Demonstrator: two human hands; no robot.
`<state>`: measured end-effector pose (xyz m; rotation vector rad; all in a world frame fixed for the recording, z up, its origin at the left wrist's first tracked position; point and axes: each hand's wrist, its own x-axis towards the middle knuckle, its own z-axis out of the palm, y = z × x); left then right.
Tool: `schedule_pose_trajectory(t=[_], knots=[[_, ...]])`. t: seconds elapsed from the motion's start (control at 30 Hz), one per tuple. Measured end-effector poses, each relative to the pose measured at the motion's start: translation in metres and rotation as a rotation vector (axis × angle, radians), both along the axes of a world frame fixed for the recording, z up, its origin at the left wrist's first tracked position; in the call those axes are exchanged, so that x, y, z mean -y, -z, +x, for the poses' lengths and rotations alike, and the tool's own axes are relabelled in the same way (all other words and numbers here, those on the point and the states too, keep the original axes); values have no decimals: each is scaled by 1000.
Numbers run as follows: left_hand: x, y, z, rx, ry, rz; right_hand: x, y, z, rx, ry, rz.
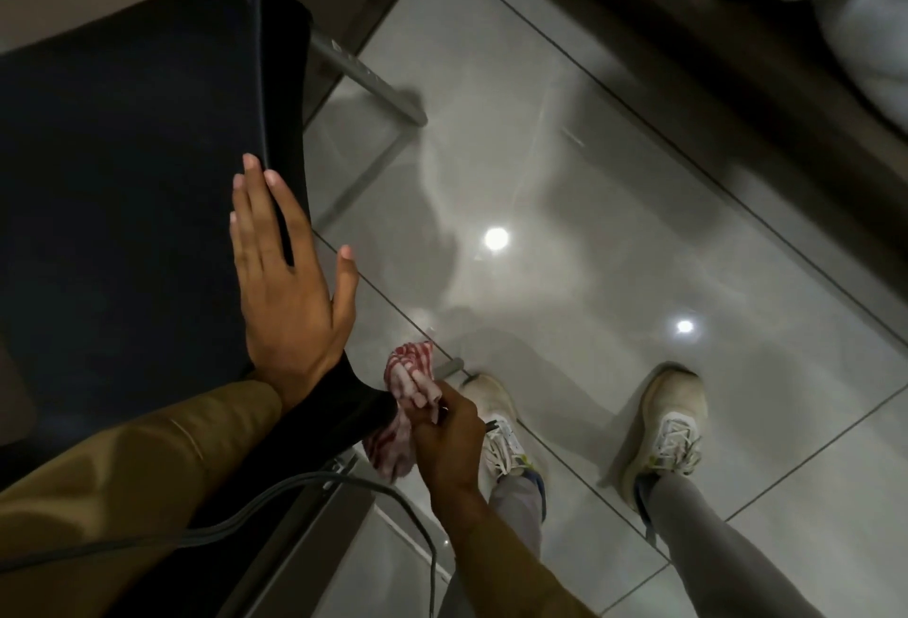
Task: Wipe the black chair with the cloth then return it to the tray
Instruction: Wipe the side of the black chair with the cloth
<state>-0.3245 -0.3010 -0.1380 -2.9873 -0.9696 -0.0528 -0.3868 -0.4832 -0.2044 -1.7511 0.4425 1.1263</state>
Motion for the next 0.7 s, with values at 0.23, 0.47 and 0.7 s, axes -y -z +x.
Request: schedule_pose_trajectory(t=[0.23, 0.47, 0.7], knots=[[-4, 2, -5, 23, 31, -16, -13, 74, 11, -147, -23, -226], [-3, 3, -4, 26, 39, -19, -3, 45, -3, -91, 40, -88], [2, -5, 1, 6, 1, -31, 0, -1, -13, -50, 144, 47]])
